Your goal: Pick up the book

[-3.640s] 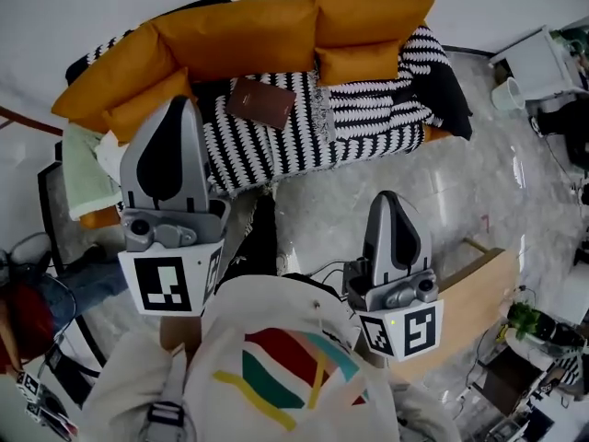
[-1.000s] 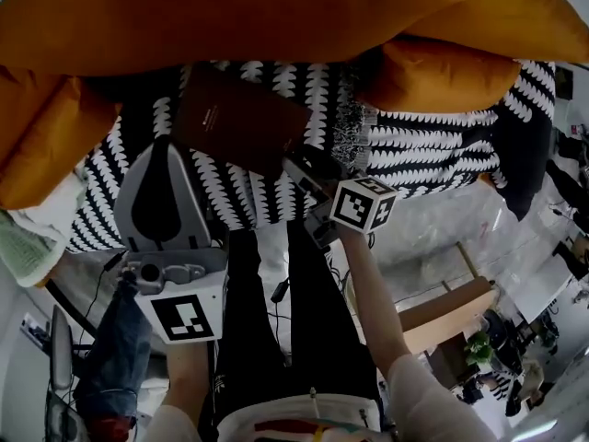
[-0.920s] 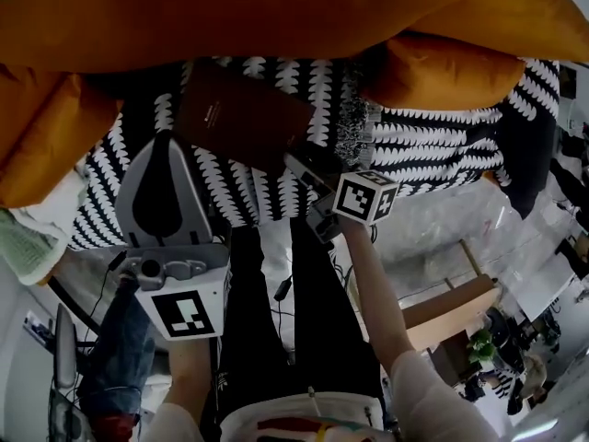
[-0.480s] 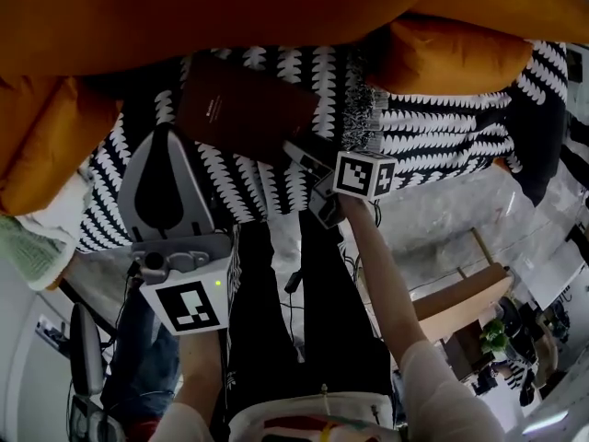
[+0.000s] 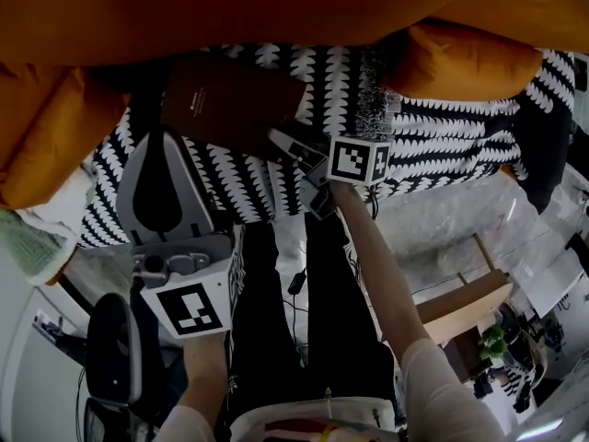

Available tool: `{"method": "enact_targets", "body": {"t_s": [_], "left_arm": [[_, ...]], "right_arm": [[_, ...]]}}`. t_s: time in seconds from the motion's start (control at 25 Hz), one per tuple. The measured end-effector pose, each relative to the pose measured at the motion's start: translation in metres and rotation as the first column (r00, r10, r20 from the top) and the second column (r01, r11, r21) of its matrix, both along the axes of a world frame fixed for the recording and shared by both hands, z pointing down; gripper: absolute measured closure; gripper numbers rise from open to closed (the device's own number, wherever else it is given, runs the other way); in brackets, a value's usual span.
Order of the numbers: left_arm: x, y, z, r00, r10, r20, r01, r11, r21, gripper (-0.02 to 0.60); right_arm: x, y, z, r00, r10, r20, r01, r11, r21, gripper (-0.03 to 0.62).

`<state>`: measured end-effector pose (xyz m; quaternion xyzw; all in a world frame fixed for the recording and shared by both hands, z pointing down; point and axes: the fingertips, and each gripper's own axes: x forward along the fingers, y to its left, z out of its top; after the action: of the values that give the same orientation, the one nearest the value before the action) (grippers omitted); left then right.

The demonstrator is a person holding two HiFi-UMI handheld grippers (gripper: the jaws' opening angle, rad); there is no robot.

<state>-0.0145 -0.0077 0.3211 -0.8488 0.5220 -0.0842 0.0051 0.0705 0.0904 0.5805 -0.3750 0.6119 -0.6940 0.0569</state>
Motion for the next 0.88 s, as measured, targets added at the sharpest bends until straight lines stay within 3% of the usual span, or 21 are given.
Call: {"method": "enact_targets", "body": {"t_s": [0.24, 0.44, 0.68, 0.88], "left_arm": [[-0.019, -0.004, 0.000, 0.999, -0.033, 0.016, 0.033, 0.999, 0.009, 0.578], [-0.047, -0.006, 0.004, 0.996, -0.093, 0.015, 0.092, 0.996, 0.001, 0.578], [-0.095, 0.002, 0.011, 0.984, -0.177, 0.007, 0.177, 0.984, -0.004, 0.578], [-0.110, 0.008, 0.008, 0.971, -0.240, -0.001, 0.240, 0.971, 0.011, 0.578]], "right_arm": [[-0.066, -0.046, -0.035, 0.991, -0.099, 0.095, 0.087, 0.988, 0.125, 0.336], [-0.102, -0.073, -0.040, 0.982, -0.134, 0.132, 0.118, 0.985, 0.127, 0.338], [-0.152, -0.076, -0.040, 0.970, -0.223, 0.099, 0.207, 0.967, 0.150, 0.338], [-0.149, -0.077, -0.042, 0.962, -0.263, 0.070, 0.250, 0.956, 0.154, 0.338]]}}
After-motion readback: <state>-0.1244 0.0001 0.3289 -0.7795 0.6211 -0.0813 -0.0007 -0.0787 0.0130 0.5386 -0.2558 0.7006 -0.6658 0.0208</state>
